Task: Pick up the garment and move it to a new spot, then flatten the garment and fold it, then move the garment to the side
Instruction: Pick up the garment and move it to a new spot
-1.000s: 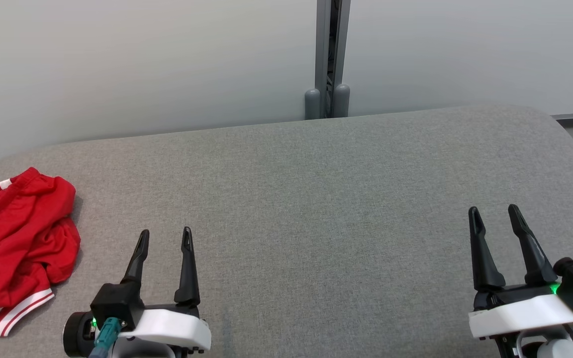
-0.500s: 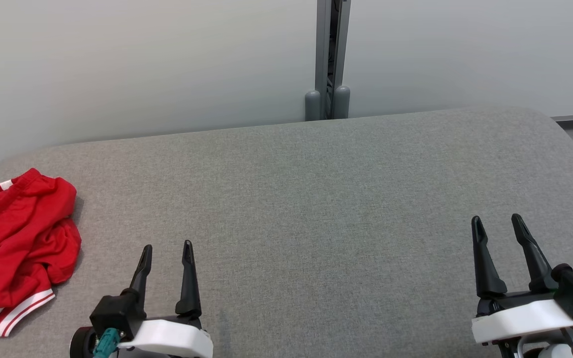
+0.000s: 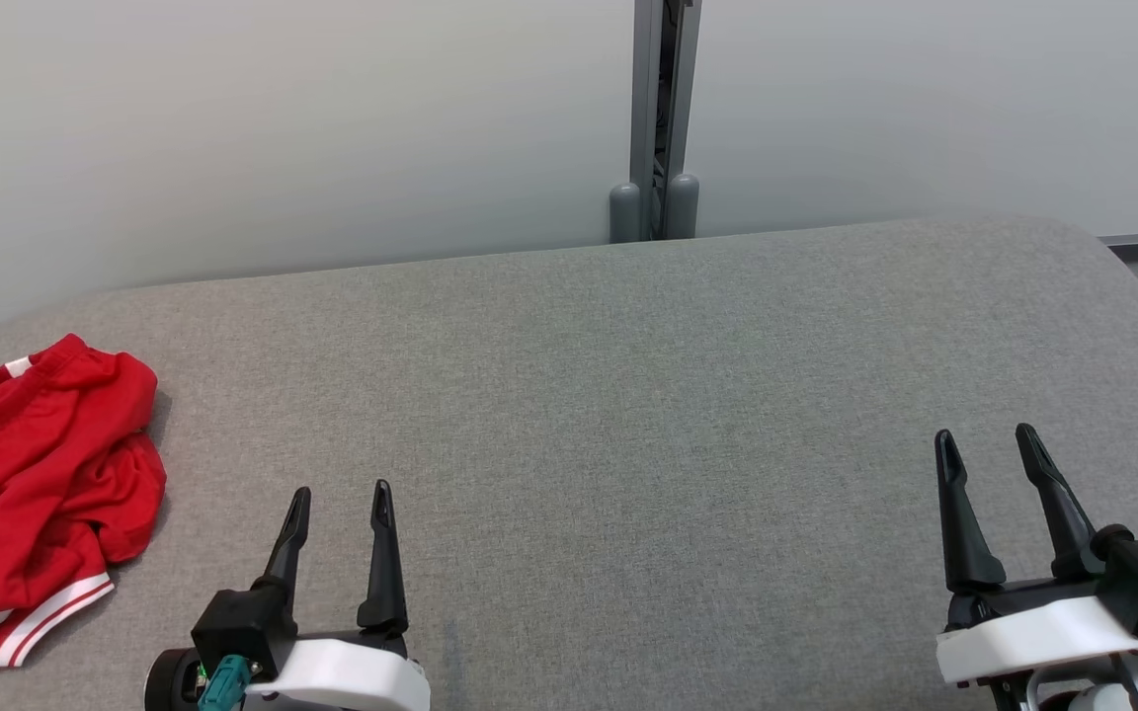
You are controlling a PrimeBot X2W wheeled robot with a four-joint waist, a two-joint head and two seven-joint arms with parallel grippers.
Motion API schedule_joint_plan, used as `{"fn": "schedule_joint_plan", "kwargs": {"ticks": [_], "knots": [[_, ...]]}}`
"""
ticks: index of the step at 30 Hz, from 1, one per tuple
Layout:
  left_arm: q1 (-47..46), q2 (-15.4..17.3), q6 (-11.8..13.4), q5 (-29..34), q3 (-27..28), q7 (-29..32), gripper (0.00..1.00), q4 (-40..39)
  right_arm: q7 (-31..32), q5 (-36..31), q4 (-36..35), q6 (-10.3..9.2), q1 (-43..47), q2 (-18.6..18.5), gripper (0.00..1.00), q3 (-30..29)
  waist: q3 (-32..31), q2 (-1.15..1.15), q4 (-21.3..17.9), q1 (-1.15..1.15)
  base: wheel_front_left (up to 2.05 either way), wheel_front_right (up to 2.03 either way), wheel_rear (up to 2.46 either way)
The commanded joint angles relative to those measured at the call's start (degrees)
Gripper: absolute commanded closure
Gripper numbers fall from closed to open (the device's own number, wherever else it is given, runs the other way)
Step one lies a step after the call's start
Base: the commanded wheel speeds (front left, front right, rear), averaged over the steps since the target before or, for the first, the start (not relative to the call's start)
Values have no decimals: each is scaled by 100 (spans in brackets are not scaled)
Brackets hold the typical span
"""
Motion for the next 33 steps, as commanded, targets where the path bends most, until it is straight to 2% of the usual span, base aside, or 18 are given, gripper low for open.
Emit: {"fn": "schedule_joint_plan", "kwargs": {"ticks": [1, 8, 13, 20, 33], "knots": [[23, 22, 14, -12, 13, -14, 0, 2, -44, -17, -11, 12, 51, -49, 0, -12, -3, 0, 1, 0, 0, 0, 0], [4, 23, 24, -20, -14, -14, 0, 5, -43, 29, -9, 11, 65, -48, 0, -10, -11, 0, 47, 0, 0, 0, 0], [-35, 24, 29, 16, -19, -14, 0, 23, -40, 81, -33, 11, 96, -45, 0, 5, -29, 0, 276, 0, 0, 0, 0], [20, 22, 43, 93, 99, -13, 0, 58, -39, 175, -49, 11, 137, -46, 0, 154, -87, 0, 846, 0, 0, 0, 0], [102, 22, -100, 196, 477, -13, 0, 120, -38, 202, -23, 12, 197, -43, 0, 468, -142, 0, 1967, 0, 0, 0, 0]]}}
